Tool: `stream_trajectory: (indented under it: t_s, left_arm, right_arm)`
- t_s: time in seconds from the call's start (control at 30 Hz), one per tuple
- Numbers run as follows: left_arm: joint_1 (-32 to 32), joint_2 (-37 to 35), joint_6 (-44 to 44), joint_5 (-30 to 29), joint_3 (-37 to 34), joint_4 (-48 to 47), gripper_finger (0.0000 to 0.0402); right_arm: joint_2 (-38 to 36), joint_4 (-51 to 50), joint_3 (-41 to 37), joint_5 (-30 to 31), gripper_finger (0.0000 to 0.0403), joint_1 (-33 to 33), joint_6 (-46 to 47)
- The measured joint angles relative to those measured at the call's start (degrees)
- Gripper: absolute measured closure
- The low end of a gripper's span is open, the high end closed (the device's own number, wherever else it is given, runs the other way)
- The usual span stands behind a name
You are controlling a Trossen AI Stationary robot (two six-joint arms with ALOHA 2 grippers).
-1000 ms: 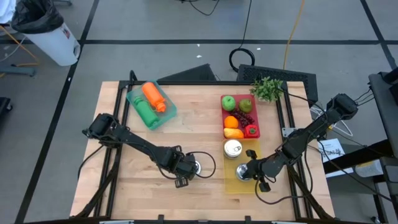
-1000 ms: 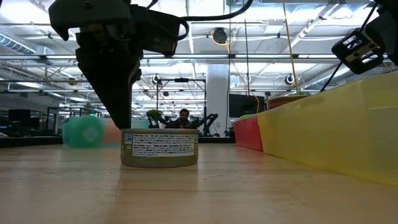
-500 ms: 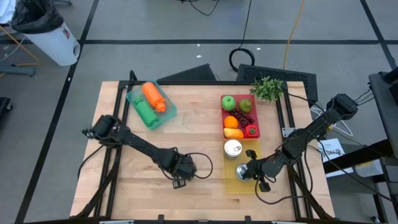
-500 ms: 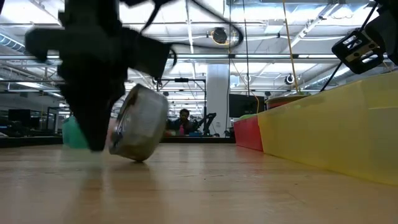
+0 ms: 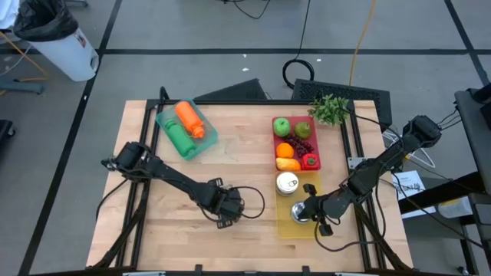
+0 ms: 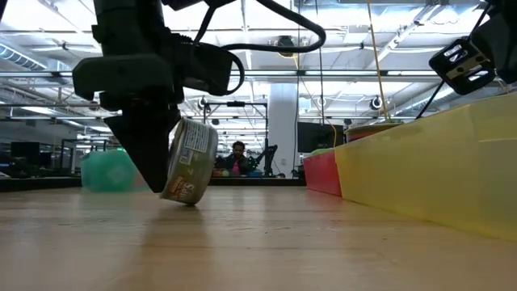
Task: Pick & Place Food Item
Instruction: Put the green tuna can into the yellow bin
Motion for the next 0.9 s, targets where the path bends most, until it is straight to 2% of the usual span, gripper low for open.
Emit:
stream_trajectory:
  t_s: [0.3,0.73,0.9]
  left_arm:
    - [-0.16,0.29,-2.16,0.01,-0.01,0.40,0.0401]
    - [-1.66,0.03,-6.56,1.08,-4.24,3.33,0.0401]
    - [-3.37,-2.39,-7.23,-0.18,-4.47,-1.37,0.0401]
  right_arm:
    - [-0.01,-0.04,0.00,0.00,0.0394,0.00,-0.17]
    - [-0.01,-0.07,0.00,-0.02,0.0394,0.00,-0.17]
    - [-0.01,-0.07,0.00,-0.02,0.0394,0.00,-0.07]
